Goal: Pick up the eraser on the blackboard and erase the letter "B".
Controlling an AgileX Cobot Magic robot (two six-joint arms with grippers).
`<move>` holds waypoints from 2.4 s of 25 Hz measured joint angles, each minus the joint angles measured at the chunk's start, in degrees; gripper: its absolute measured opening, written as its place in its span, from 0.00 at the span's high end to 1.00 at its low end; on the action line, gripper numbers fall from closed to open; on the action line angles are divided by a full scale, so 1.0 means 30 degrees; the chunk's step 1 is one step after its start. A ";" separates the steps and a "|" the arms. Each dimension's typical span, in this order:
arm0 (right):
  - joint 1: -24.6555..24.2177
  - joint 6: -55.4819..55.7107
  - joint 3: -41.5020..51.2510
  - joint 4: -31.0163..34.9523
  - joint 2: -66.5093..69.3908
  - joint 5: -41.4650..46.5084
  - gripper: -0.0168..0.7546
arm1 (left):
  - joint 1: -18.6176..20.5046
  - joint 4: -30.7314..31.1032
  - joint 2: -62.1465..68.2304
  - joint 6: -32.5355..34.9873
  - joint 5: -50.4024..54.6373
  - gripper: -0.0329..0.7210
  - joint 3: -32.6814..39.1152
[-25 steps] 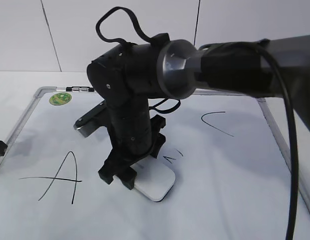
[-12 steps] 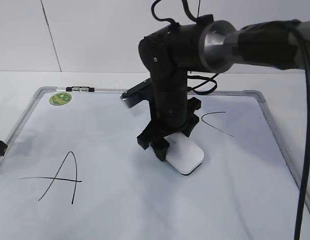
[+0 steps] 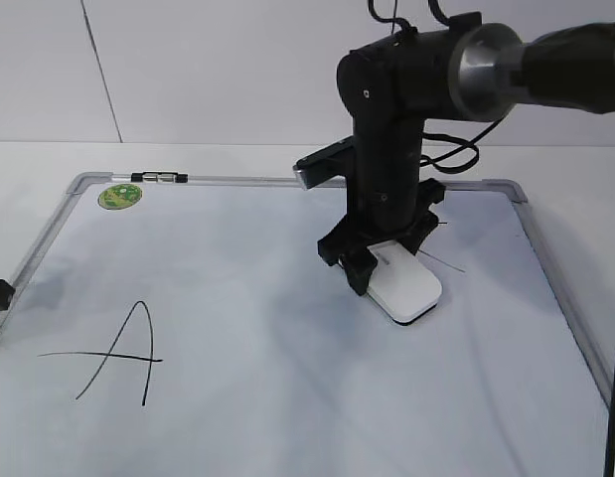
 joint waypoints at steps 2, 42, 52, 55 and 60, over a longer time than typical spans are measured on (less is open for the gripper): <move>-0.0050 -0.0040 0.0000 0.0130 0.0000 0.0000 0.26 | 0.0000 0.0000 0.0000 0.0000 0.0000 0.77 0.0000; 0.1594 0.3386 0.0190 0.0593 -0.2853 0.0039 0.26 | 0.0000 0.0052 0.0000 0.0000 0.0037 0.77 0.0000; -0.1335 0.4101 0.1907 0.0593 -0.5651 0.0113 0.26 | 0.0000 0.0084 0.0000 0.0000 0.0037 0.77 0.0000; -0.1828 0.4215 0.4577 0.0593 -0.6802 0.0074 0.26 | 0.0000 0.0084 0.0000 0.0000 0.0037 0.77 0.0000; -0.3039 0.4373 0.8375 0.0634 -0.8928 -0.1250 0.26 | 0.0000 0.0084 0.0000 0.0000 0.0037 0.77 0.0000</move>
